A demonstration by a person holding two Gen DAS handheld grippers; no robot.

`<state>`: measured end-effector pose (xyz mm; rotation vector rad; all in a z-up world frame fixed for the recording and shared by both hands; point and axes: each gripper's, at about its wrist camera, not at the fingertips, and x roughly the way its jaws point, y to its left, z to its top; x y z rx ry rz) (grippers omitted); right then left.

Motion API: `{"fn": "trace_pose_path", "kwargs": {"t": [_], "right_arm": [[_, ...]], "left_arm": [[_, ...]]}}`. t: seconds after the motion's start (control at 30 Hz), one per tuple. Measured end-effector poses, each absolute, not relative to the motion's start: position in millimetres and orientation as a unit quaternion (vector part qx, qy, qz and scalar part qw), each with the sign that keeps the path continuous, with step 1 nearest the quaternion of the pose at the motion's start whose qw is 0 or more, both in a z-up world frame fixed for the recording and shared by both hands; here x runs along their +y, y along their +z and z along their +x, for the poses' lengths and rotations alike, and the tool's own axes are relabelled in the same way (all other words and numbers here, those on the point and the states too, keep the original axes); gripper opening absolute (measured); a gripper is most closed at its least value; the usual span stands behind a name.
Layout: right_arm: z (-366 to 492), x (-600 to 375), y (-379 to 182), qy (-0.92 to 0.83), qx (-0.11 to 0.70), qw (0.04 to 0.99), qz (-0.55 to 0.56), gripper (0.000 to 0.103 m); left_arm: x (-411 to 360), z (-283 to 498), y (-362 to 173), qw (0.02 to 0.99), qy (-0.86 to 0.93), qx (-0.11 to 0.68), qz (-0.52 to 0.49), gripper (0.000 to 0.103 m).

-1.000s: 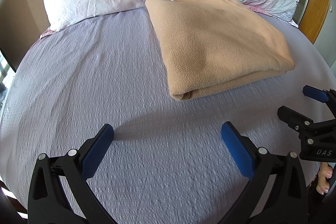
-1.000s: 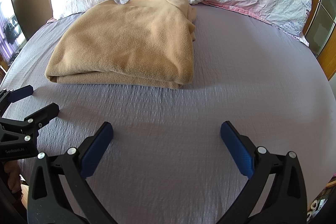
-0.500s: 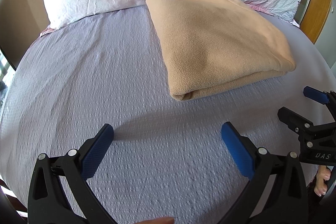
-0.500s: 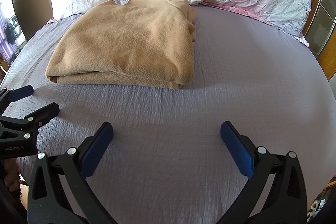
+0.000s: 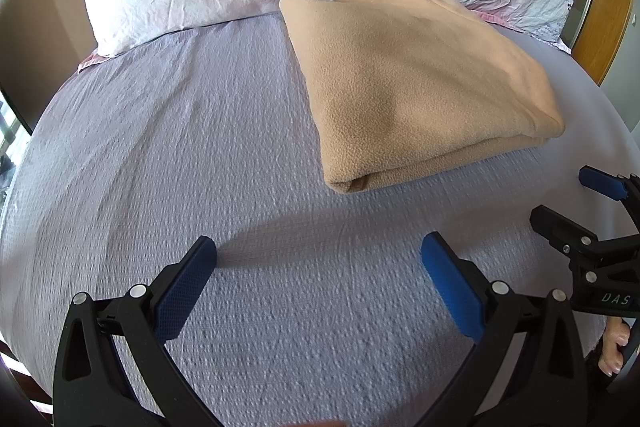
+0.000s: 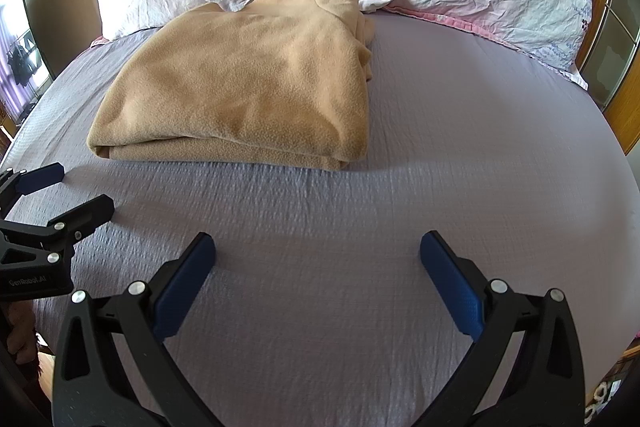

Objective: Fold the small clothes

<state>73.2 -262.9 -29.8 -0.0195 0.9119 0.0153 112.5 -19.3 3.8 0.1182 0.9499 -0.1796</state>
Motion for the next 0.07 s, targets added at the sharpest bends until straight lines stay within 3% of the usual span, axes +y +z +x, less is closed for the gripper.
{"fn": "trace_pose_path", "kwargs": {"t": [0.07], "right_arm": [[72.2, -262.6, -30.3, 0.007, 0.440, 0.898, -0.009, 0.101]], "left_arm": [[-19.3, 113.1, 4.2, 0.884, -0.087, 0.456, 0.057, 0.102]]}}
